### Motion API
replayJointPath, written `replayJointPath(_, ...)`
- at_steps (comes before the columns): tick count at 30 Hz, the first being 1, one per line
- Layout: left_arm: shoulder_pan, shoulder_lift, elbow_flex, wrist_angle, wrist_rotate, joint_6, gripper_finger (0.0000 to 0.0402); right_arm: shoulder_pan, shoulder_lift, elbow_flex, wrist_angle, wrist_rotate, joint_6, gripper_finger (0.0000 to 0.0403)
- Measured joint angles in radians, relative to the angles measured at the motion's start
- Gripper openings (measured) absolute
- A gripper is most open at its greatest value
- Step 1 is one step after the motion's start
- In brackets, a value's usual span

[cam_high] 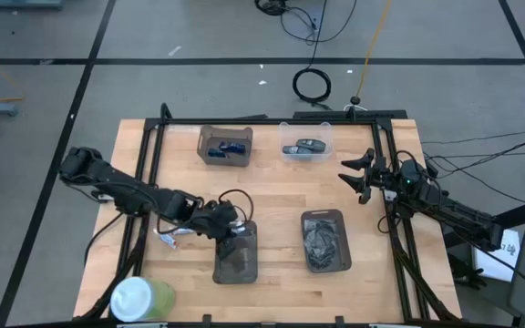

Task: Pick & Place Travel size toiletries
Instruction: Put the bottom white toothpaste into the bottom left black bin

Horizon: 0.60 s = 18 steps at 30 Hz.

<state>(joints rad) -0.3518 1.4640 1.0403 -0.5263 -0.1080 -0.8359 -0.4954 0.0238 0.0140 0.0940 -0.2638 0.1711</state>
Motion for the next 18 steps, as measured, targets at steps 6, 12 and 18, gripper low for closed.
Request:
replayJointPath(6, 0.028, 0.087, 0.065, -0.071, 0.096, 0.057, 0.0021, 0.0, 0.0, 0.0, 0.0, 0.0, 0.0, 0.0216)
replayJointPath(12, 0.051, 0.107, 0.066, -0.051, 0.153, 0.057, 0.0021, 0.0, 0.0, 0.0, 0.0, 0.0, 0.0, 0.0219)
replayJointPath(18, 0.056, 0.106, 0.066, -0.044, 0.16, 0.048, 0.0021, 0.0, 0.0, 0.0, 0.0, 0.0, 0.0, 0.0217)
